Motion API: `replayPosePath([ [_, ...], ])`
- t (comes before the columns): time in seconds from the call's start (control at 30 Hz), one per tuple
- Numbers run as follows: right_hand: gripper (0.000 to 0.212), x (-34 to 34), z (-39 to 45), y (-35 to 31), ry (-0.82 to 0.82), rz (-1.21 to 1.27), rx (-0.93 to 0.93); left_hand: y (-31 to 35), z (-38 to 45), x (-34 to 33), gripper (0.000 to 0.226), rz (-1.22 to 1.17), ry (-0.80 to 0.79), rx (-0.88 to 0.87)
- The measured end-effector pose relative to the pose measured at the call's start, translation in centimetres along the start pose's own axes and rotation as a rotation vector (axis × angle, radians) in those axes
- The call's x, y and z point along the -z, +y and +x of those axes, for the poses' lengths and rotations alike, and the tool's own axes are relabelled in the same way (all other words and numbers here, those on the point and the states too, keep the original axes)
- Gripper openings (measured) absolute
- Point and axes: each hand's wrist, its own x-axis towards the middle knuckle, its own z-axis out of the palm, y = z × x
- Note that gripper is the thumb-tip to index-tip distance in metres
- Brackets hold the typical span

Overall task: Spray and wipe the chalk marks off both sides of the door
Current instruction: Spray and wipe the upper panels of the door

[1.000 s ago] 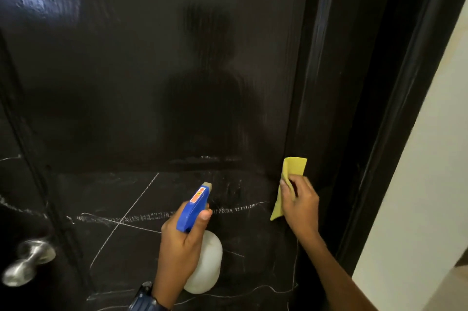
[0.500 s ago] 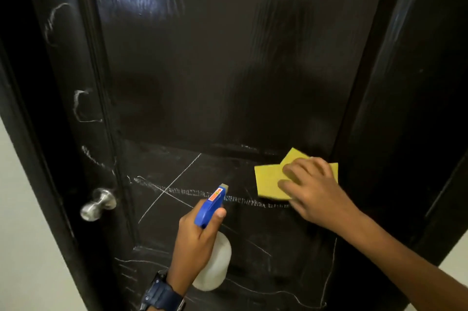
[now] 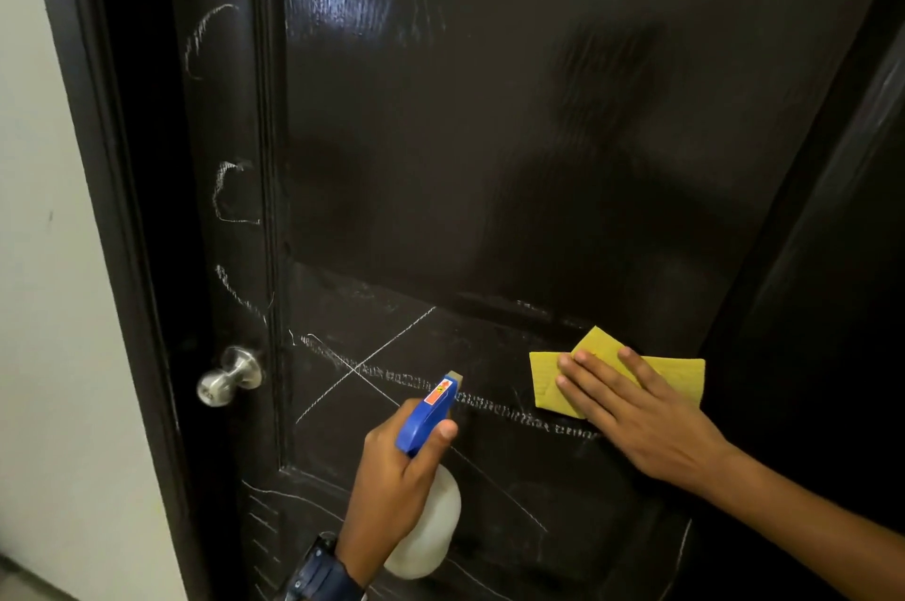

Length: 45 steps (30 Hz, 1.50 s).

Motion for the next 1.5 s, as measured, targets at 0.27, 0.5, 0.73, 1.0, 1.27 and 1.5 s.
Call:
replayPosePath([
  [0.27, 0.064, 0.5, 4.0, 0.5, 0.015, 0.0, 0.086, -0.5, 2.5, 0.8, 0.068, -0.007, 0.018, -0.027],
  [0.5, 0.066, 2.4, 12.2, 0.4, -0.004, -0.005, 0.182, -0.9, 5.3, 3.3, 0.059, 0.02, 0.04, -0.112],
  [0.73, 0.067, 3.5, 25.2, -3.5, 0.045, -0.052, 0.246, -3.6, 6.5, 8.6, 0.062, 0.001, 0.099, -0.082],
  [1.0, 0.067, 3.9, 37.3, -9.2, 0.077, -0.081, 0.216, -6.7, 8.8, 16.3, 0.054, 0.105, 0.181, -0.051],
  [1.27, 0.069, 3.8, 35.5, -9.8, 0.066, -0.065, 0.161, -7.5, 11.2, 18.6, 0.063, 0.054, 0.265, -0.058],
  [1.5, 0.075, 2.1, 21.3, -6.1, 0.024, -0.07, 0.171, -7.6, 11.1, 18.0, 0.064, 0.079, 0.271, -0.051],
])
